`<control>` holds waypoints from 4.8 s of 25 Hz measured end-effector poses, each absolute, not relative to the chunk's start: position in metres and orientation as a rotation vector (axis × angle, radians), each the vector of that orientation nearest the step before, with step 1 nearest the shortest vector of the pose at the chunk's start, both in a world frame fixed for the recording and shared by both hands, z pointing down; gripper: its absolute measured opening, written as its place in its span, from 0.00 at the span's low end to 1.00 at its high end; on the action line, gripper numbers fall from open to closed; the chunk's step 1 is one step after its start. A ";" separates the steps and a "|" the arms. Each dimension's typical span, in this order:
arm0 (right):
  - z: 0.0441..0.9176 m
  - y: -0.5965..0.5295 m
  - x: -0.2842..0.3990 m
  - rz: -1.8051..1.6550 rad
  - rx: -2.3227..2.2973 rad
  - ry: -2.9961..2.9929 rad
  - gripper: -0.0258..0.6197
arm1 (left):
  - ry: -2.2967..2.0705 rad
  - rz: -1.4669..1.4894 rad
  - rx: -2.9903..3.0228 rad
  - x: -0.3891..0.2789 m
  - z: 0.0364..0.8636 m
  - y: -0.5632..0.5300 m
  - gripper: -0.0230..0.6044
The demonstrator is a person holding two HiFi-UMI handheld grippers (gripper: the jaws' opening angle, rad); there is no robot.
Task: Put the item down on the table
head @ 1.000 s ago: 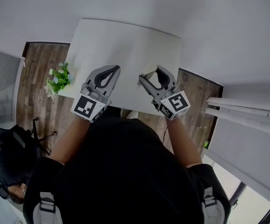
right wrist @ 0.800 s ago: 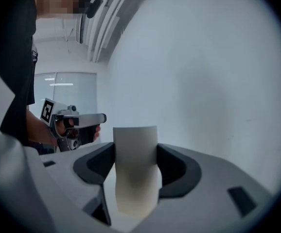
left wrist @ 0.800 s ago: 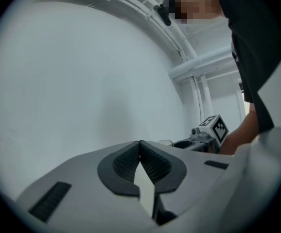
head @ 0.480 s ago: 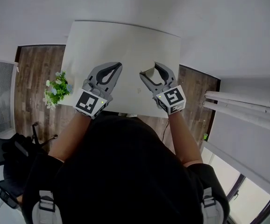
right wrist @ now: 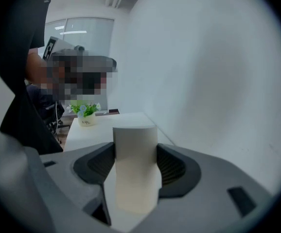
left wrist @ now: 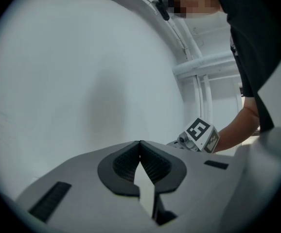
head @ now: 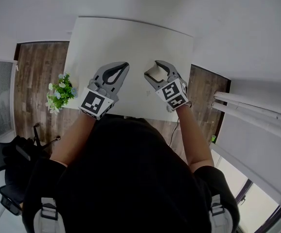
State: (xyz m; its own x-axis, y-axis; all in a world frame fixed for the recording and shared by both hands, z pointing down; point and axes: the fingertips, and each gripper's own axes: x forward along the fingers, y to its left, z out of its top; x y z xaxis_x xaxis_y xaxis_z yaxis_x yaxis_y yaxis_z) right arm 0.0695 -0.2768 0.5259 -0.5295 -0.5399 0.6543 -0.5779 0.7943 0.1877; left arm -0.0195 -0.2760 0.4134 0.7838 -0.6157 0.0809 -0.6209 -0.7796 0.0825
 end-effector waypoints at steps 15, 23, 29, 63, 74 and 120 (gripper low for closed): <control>0.606 -0.305 0.055 0.062 0.568 -2.048 0.46 | -0.991 0.074 2.838 -0.036 0.439 -0.299 0.03; 0.641 -0.321 0.039 0.062 0.437 -1.964 0.46 | -0.970 0.096 2.876 -0.041 0.454 -0.312 0.03; 0.660 -0.329 0.024 0.075 0.387 -1.943 0.46 | -0.973 0.107 2.884 -0.041 0.465 -0.323 0.03; 0.748 -0.358 -0.033 0.074 0.288 -1.871 0.46 | -1.017 0.213 2.809 -0.056 0.531 -0.383 0.03; 0.760 -0.352 -0.032 0.108 0.277 -1.851 0.47 | -1.021 0.210 2.795 -0.063 0.532 -0.385 0.03; 0.380 -0.241 0.048 0.123 1.150 -2.817 0.05 | -1.061 0.043 2.921 -0.005 0.375 -0.251 0.03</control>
State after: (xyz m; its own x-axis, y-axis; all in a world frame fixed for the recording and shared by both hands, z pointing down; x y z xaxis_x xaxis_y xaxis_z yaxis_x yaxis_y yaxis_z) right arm 0.0484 -0.2410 0.3801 -0.7109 -0.6931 0.1198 -0.7009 0.7123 -0.0380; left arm -0.0049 -0.2512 0.3748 0.7667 -0.6409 0.0377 -0.6419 -0.7665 0.0224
